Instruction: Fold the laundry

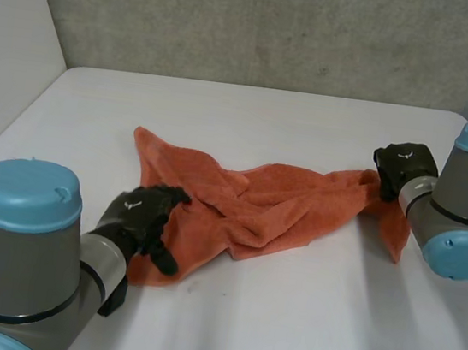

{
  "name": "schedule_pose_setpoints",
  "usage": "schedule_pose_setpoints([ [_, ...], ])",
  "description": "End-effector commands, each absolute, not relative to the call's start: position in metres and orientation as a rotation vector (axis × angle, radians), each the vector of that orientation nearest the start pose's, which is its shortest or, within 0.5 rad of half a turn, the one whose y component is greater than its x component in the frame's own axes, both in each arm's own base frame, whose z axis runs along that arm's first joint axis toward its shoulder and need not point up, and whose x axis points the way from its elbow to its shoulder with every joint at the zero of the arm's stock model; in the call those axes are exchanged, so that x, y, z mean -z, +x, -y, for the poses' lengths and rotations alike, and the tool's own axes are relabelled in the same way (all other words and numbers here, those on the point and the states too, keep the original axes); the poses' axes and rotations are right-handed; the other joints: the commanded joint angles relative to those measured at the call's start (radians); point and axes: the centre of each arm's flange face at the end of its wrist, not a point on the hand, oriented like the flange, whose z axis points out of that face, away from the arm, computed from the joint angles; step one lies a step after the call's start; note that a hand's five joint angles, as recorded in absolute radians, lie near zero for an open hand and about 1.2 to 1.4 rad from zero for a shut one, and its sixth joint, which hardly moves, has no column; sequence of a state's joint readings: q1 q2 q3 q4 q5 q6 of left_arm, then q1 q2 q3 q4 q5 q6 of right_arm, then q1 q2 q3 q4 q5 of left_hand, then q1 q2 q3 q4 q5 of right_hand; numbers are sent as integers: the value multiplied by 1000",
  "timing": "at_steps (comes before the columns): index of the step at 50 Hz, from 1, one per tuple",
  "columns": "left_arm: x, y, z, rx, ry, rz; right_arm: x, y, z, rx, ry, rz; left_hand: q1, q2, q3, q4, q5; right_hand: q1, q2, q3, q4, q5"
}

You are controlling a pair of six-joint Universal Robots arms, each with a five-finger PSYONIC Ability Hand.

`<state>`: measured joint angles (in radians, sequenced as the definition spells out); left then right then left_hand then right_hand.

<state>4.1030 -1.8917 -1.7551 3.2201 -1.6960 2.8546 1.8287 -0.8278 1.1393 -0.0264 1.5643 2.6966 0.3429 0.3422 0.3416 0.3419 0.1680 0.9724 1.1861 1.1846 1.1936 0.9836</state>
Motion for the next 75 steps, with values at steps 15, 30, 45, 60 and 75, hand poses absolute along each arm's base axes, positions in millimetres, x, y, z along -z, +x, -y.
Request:
schedule_pose_setpoints([
  [15,-132,-312,179,1785,404,-3059,-149,238,376,1897,-916,-2465,258,259,259,259,258,424,210,212,203,238],
  [30,-103,-336,199,1837,362,-2960,-155,237,372,1908,-909,-2457,393,393,394,394,393,424,210,212,203,238],
  [45,-135,-322,230,2120,404,-2538,-186,232,372,1987,-927,-2416,1053,1054,1055,1054,1054,424,210,212,203,238],
  [60,-229,-264,199,2260,480,-2287,-224,218,316,1624,-1443,-2574,1053,1054,1055,1054,1054,424,210,212,203,238],
  [75,-305,-233,165,2511,478,-2054,-303,204,288,1850,-1370,-2356,1053,1054,1055,1054,1054,424,210,212,203,238],
])
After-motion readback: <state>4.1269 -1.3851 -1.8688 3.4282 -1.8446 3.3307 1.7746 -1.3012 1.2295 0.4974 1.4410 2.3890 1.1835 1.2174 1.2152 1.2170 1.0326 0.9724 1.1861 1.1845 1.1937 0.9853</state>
